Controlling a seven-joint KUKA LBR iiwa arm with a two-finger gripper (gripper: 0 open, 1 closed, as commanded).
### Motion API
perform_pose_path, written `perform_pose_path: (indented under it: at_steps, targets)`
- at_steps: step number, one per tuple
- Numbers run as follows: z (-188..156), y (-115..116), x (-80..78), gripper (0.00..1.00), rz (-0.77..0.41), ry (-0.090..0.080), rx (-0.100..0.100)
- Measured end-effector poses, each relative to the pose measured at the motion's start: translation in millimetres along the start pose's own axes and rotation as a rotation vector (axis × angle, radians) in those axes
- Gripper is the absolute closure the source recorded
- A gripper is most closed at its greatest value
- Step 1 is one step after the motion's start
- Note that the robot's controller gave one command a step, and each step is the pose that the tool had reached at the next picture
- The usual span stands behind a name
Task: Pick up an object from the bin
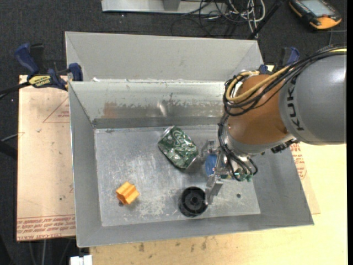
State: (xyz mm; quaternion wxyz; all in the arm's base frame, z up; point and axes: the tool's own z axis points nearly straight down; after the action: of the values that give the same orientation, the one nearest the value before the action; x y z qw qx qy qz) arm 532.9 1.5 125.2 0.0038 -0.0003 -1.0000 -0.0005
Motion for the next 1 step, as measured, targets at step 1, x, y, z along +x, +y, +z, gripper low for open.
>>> perform_pose_path:
  at_steps: [1]
  targets:
    - [-3.9,0.0,-1.9,0.00,0.000,-0.007,0.000]
